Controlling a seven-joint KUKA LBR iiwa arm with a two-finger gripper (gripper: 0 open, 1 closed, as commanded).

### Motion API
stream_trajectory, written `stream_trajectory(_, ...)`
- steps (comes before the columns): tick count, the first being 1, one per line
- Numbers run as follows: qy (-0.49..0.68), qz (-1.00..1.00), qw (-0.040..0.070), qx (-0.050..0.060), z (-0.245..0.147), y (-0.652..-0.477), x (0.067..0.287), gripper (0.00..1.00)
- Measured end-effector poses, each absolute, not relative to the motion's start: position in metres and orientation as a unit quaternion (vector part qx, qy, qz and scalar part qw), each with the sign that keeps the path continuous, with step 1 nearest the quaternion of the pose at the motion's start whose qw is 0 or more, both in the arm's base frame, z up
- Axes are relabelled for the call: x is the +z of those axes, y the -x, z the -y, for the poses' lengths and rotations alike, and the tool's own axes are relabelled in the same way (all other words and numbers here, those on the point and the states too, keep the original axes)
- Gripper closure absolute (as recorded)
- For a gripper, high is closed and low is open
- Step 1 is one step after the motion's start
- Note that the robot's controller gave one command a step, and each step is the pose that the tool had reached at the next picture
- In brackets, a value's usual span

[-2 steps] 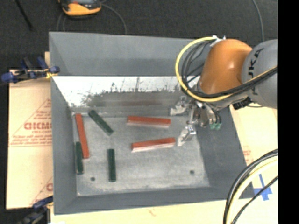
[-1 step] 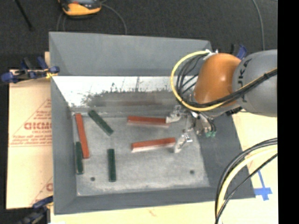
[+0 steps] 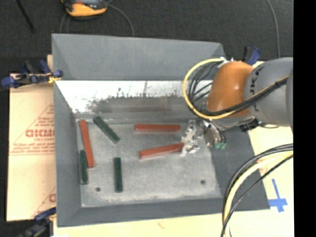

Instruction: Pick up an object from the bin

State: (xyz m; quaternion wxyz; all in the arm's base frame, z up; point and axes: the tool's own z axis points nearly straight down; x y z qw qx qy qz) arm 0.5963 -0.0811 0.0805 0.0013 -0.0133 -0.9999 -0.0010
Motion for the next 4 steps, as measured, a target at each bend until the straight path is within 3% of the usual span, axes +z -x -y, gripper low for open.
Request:
stream_trajectory(1, 0.014, 1.000, -0.014, 0.001, 0.082, -0.601, 0.079, 0.00)
stream_trajectory(2, 0.014, 1.000, -0.014, 0.001, 0.082, -0.601, 0.079, 0.00)
stream_trajectory(3, -0.065, 0.998, -0.002, 0.005, 0.034, -0.604, 0.081, 1.00)
stream_trajectory(4, -0.065, 0.998, -0.002, 0.005, 0.034, -0.604, 0.081, 1.00)
